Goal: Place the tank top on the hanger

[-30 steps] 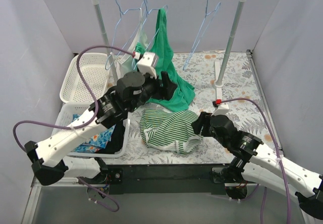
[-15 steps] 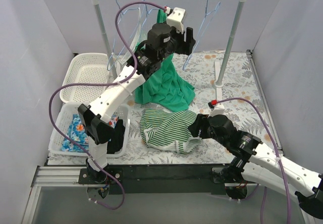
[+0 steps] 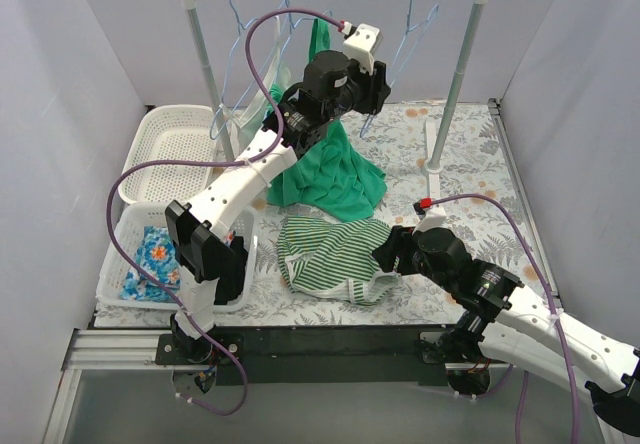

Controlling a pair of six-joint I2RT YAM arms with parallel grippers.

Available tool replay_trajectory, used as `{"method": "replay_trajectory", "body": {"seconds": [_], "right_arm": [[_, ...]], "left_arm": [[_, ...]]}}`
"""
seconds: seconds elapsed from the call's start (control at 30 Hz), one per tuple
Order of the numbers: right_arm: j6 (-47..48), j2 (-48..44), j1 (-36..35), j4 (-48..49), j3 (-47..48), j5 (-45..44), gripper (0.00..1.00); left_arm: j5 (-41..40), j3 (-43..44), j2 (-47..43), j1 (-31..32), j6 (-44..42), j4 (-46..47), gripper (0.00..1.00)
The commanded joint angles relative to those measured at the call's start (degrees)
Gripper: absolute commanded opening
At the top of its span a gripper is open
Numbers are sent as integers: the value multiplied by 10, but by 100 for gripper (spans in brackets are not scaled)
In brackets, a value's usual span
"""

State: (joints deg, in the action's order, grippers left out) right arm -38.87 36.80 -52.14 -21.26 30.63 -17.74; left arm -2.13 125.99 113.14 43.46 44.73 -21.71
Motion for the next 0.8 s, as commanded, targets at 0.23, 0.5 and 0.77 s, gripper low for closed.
{"method": "replay_trajectory", "body": {"seconds": [0.23, 0.5, 0.77], "right_arm": [[5, -1, 3, 20, 10, 7, 68], [3, -1, 3, 20, 12, 10, 68], [-1, -3, 3, 19, 13, 15, 68]], "left_arm": [[-34, 4, 1, 14, -34, 21, 34], [-49, 11, 13, 18, -47, 21, 33], [-62, 7, 14, 18, -53, 26, 11]]}}
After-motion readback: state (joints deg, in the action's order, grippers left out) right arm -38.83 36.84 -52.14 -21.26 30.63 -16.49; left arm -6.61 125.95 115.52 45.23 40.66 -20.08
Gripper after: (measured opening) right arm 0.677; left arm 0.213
